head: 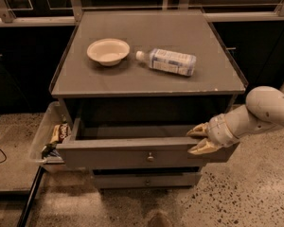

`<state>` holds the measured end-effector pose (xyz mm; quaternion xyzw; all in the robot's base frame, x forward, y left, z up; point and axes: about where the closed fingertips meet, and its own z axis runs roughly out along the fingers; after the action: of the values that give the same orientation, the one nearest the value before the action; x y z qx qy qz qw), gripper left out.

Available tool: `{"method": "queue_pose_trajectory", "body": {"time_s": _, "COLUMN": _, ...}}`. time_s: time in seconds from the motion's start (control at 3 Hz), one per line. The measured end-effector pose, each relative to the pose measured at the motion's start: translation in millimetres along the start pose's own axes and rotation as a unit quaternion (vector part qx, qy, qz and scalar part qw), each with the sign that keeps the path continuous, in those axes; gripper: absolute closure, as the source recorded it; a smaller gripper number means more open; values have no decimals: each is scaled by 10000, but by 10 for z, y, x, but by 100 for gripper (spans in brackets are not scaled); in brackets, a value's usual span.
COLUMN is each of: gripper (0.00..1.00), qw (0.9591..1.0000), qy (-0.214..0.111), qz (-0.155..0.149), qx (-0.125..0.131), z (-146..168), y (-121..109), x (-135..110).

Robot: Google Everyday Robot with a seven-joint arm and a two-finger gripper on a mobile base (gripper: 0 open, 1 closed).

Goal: Open top drawer

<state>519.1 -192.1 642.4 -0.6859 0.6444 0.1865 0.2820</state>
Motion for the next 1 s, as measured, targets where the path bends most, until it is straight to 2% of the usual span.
{"method": "queue_pose_trajectory", "body": {"time_s": 0.33, "gripper": 11, "qw": 9999, "qy": -96, "qz": 65, "qx": -96, "z": 32, "y": 69, "x": 32}}
{"method": "queue_pose_trajectory", "body": {"time_s": 0.67, "gripper": 15, "qw": 9993, "qy": -233, "qz": 164, "qx": -252, "z": 25, "y": 356, "x": 111}}
{"method": "queue_pose_trajectory", "body": {"time_s": 1.0, "gripper": 38, "qw": 9991, "qy": -257, "qz": 186, "qx": -280, "z": 6, "y": 409, "x": 100}}
